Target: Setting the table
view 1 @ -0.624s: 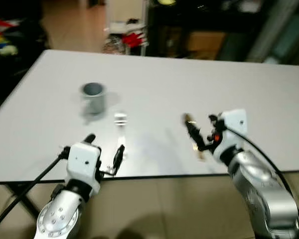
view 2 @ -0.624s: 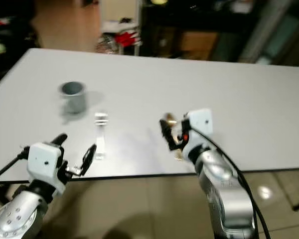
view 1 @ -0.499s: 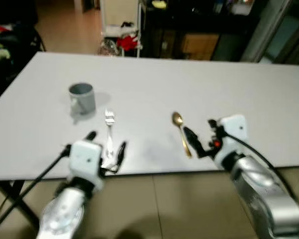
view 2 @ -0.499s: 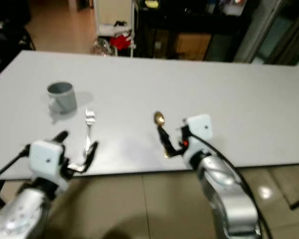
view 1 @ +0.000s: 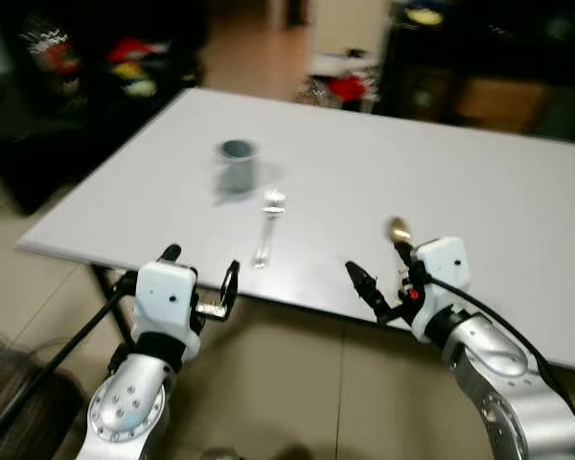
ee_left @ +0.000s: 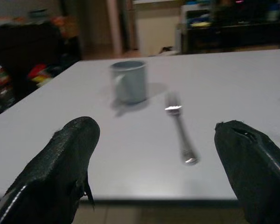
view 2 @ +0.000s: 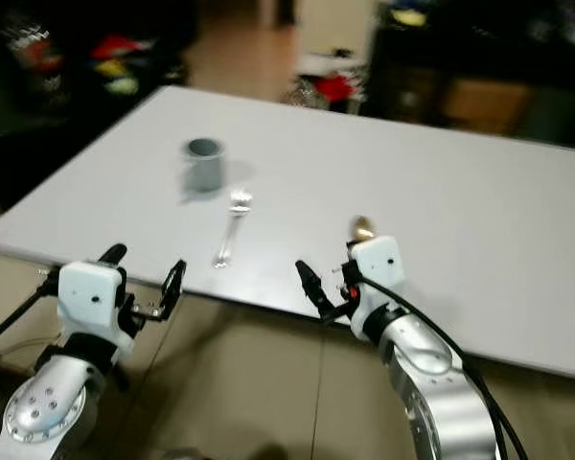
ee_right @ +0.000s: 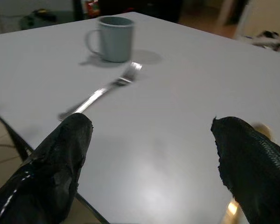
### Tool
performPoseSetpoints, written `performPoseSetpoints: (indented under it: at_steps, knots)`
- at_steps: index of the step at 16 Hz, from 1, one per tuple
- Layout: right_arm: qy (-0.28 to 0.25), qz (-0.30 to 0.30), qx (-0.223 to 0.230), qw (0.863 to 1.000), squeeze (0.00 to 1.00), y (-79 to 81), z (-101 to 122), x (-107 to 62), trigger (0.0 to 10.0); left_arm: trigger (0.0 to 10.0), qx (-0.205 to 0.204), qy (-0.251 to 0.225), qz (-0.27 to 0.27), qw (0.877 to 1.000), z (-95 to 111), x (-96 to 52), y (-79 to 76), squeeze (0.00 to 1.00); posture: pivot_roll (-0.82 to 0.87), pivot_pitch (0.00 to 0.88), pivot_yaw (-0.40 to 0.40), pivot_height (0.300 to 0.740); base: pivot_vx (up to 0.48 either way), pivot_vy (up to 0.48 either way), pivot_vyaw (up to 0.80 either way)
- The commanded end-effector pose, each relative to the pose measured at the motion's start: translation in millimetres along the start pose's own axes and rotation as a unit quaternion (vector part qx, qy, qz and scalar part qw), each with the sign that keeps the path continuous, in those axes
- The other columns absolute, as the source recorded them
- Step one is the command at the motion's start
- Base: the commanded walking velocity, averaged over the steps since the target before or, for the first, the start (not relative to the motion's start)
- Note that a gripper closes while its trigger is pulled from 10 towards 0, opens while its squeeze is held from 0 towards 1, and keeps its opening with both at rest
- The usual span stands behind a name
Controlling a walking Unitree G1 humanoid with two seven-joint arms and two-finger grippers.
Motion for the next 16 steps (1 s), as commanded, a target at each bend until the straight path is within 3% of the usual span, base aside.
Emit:
performPoseSetpoints:
  at_steps: [1,7,10,13,16]
  knots:
    - [-0.004,-0.003,-0.002,1.000,1.00,-0.4,2,-0.6,10.0,10.0,0.008,0.016,0.003,1.000,-6,-0.7,0.1,0.00,0.06,0.009,-0.030,0.740,0.000,0.000,0.80]
    - [-0.026,0.010,-0.003,1.000,1.00,8.7,15,1.2,10.0,10.0,0.002,0.025,0.011,1.000,-8,-3.4,-0.5,0.00,0.06,0.032,-0.037,0.740,0.000,0.000,0.80]
    - [-0.014,0.024,-0.004,1.000,1.00,13.0,9,2.7,10.0,10.0,-0.004,0.022,0.017,1.000,-6,-4.0,0.2,0.00,0.08,0.012,-0.049,0.740,0.000,0.000,0.80]
    - [-0.015,0.030,-0.006,0.999,1.00,11.3,12,7.0,10.0,10.0,-0.006,0.032,0.026,0.999,-11,-3.8,-0.4,0.00,0.06,0.031,-0.060,0.740,0.000,0.000,0.80]
    - [-0.014,0.019,0.005,1.000,1.00,7.1,9,0.4,10.0,10.0,0.002,0.040,0.028,0.999,-13,-7.3,2.7,0.00,0.07,0.017,-0.048,0.740,0.000,0.000,0.80]
Point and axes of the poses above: a point about 5 cm out from each wrist's last joint towards the gripper, its own x axis pointing out of the wrist towards the gripper, its own z axis along the axis of the wrist's last joint, y = z × x, the point moved 3 cm from there along x, pointing out of the wrist towards the gripper, and after that the axes turned 8 degrees about -x, right-handed, at the moved point
